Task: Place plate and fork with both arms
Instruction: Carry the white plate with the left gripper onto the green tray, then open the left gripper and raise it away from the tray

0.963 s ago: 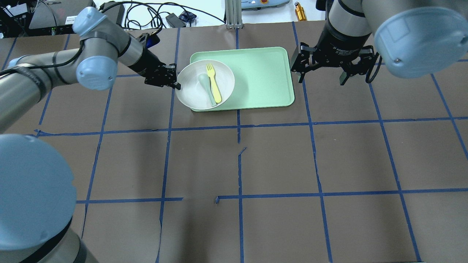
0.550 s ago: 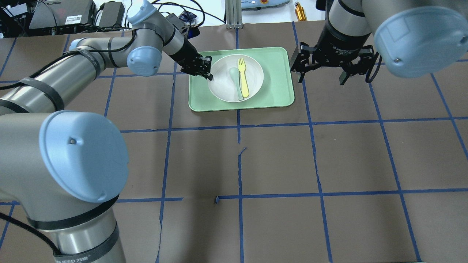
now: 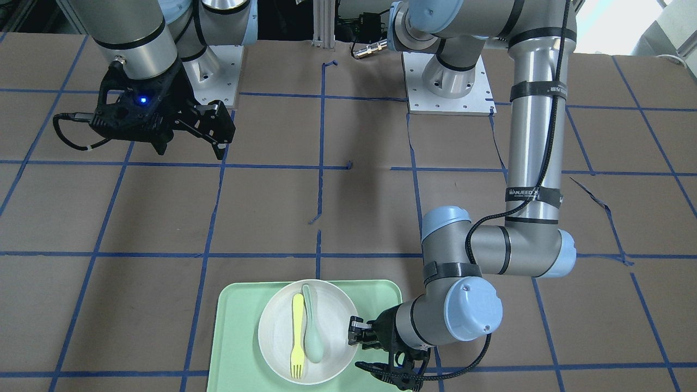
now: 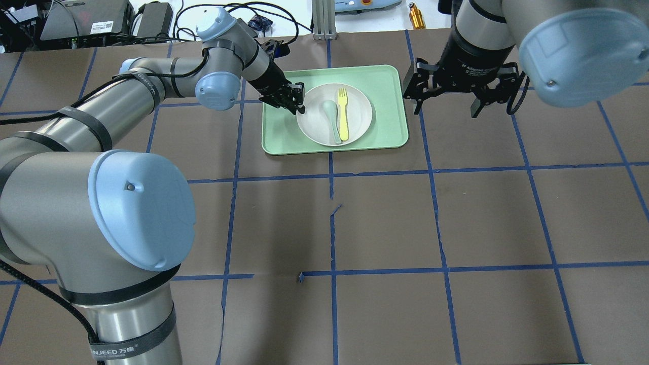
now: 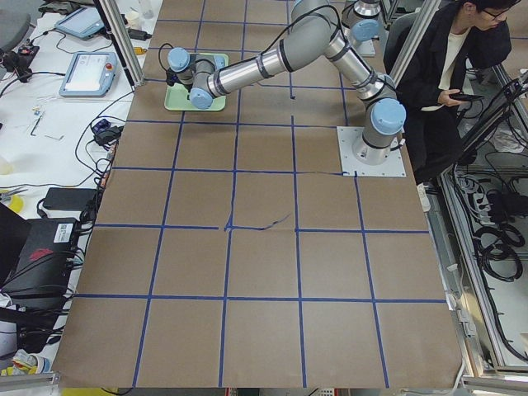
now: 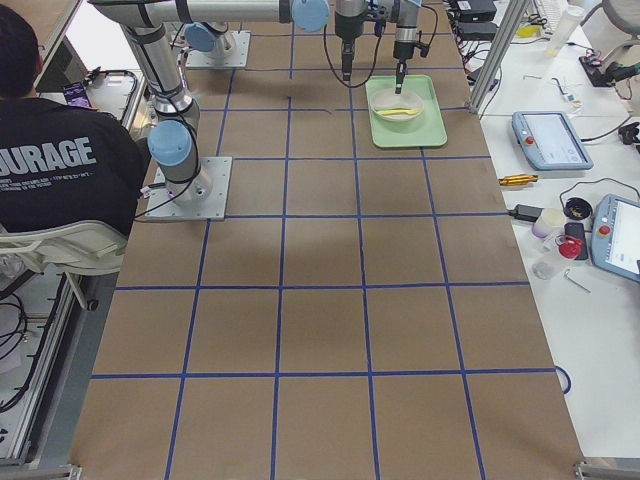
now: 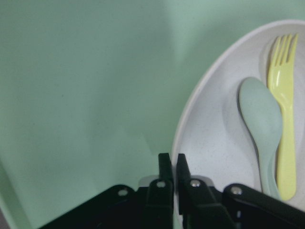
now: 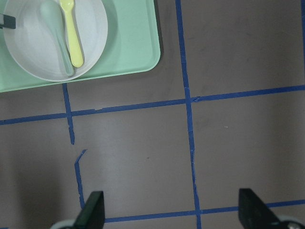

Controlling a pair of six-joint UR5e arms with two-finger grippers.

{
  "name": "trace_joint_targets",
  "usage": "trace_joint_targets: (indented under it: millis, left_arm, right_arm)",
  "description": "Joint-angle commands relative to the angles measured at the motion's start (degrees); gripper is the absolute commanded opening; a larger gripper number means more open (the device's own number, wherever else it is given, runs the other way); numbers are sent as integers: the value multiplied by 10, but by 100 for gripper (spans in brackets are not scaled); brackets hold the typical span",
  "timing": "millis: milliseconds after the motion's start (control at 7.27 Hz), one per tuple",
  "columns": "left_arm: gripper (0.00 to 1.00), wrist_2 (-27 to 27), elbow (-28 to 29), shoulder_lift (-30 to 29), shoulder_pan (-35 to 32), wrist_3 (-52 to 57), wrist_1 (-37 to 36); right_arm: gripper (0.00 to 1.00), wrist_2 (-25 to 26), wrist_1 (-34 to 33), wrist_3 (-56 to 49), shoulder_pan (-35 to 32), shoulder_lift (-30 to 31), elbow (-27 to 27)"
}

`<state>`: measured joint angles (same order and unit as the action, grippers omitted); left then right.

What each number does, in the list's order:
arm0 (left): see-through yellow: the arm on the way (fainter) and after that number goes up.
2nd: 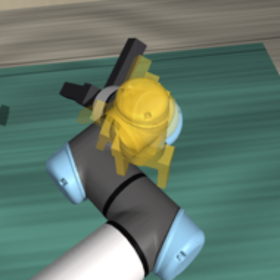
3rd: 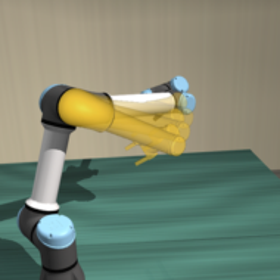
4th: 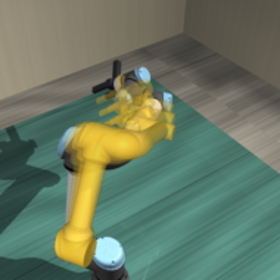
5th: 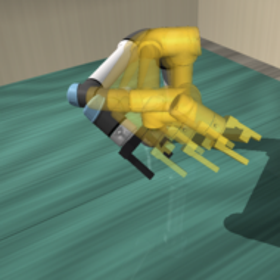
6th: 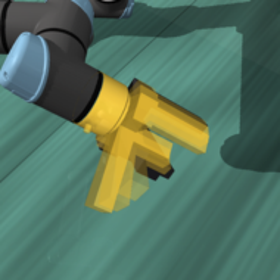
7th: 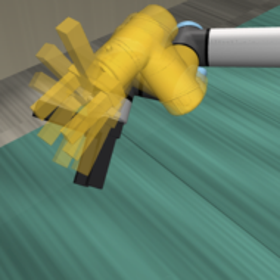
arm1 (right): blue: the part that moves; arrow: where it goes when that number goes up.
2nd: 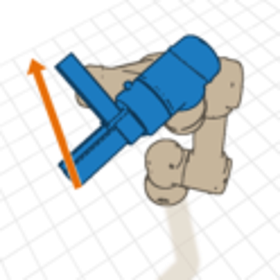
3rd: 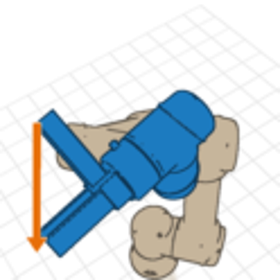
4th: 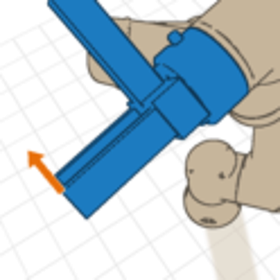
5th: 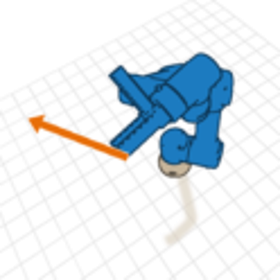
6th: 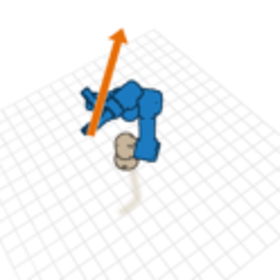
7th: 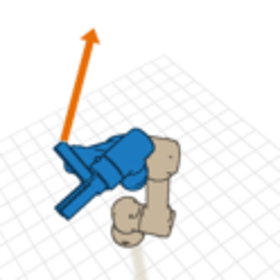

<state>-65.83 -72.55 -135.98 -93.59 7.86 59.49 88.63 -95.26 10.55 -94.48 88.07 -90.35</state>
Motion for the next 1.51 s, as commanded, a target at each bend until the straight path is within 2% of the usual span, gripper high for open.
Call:
trace_joint_targets:
  millis: [0, 138, 275, 413, 826, 1101, 1376]
  left_arm:
    - [100, -49, -14, 59, 5, -4, 45]
    - [100, -56, -35, 103, 11, -4, 95]
    - [100, -106, -68, 165, 12, -4, 134]
    - [100, -182, -99, 233, 13, -5, 161]
    - [100, -221, -117, 372, 6, -124, 257]
    - [100, -221, -137, 405, 4, -137, 266]
    - [100, -221, -156, 411, 4, -138, 265]
  right_arm:
    - [100, 0, 1, 0, 0, 0, 0]
    - [100, 0, 1, 0, 0, 0, -3]
    - [100, 0, 2, 0, 0, 0, -1]
    - [100, 0, 2, 1, 0, 0, -1]
    - [100, 4, 2, 0, 0, 0, -3]
    - [100, 8, 1, -4, -1, 0, -7]
    - [100, 6, -13, 3, -1, -2, -10]
